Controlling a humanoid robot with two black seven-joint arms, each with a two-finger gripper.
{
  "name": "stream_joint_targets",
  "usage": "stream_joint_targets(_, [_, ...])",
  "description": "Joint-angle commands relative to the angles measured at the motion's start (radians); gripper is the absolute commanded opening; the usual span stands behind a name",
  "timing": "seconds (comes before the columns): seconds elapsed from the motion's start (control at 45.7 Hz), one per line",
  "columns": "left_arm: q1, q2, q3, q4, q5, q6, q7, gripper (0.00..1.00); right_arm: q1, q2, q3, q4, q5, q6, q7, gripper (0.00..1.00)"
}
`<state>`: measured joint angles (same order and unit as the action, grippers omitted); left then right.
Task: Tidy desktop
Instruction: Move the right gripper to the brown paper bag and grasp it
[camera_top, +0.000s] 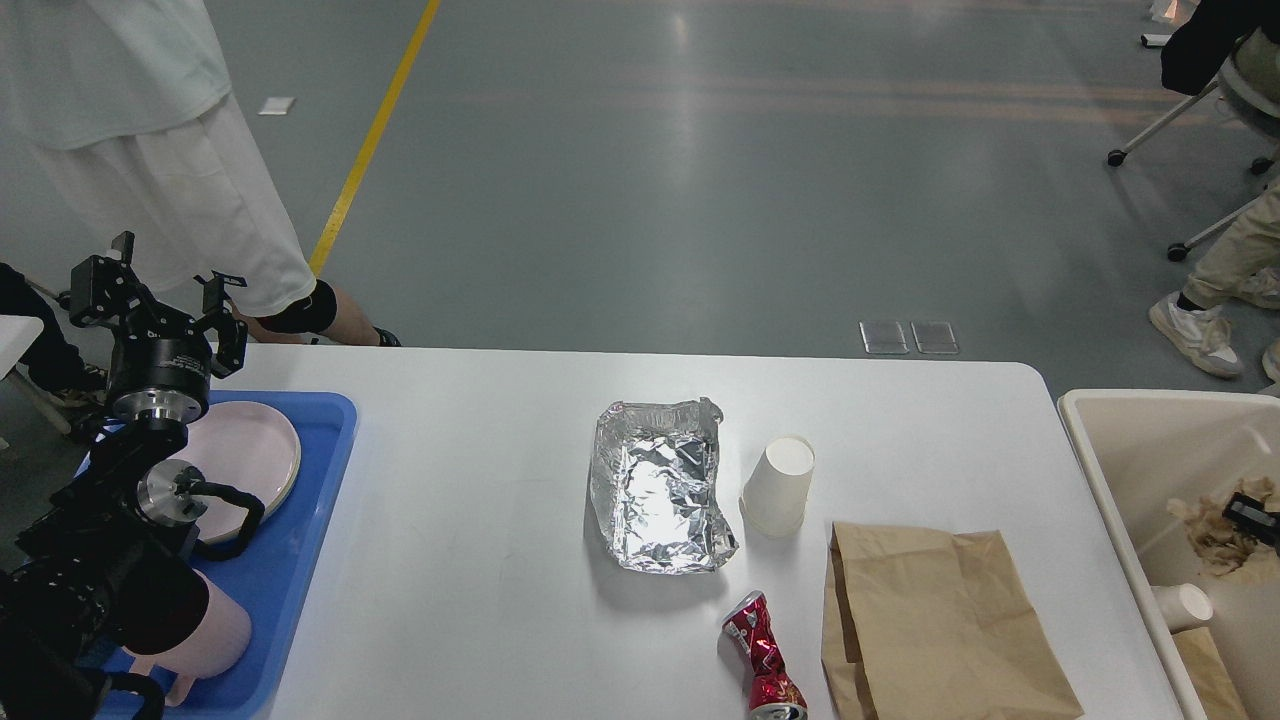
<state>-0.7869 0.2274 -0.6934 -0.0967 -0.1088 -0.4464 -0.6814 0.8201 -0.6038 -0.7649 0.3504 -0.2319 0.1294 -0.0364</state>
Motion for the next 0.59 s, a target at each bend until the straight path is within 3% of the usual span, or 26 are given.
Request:
stream_joint_targets(0.0, [0.000,0.000,0.000,0.000,0.000,0.000,0.000,0.97,0.016,0.004,-0.008,0.005,-0.004,0.004,0.000,1.00])
stream_joint_targets(0.153, [0.000,0.000,0.000,0.000,0.000,0.000,-0.001,0.97,0.134,0.027,-0.048,0.059,-0.020,0.010,-0.008,1.00])
stream_joint_targets(0.328, [0.000,0.000,0.000,0.000,0.000,0.000,0.000,0.97,0.492,0.024,-0.306,0.327,-0.023,0.127,-0.002,1.00])
stream_joint_targets(0.438, [0.000,0.000,0.000,0.000,0.000,0.000,0.000,0.97,0.767,0.027,-0.386,0.547,-0.023,0.249,-0.003,1.00])
stream_joint_targets(0.569, [0.000,0.001,0.000,0.000,0.000,0.000,0.000,0.97,0.961,0.056,-0.396,0.628,-0.021,0.475,-0.008,1.00])
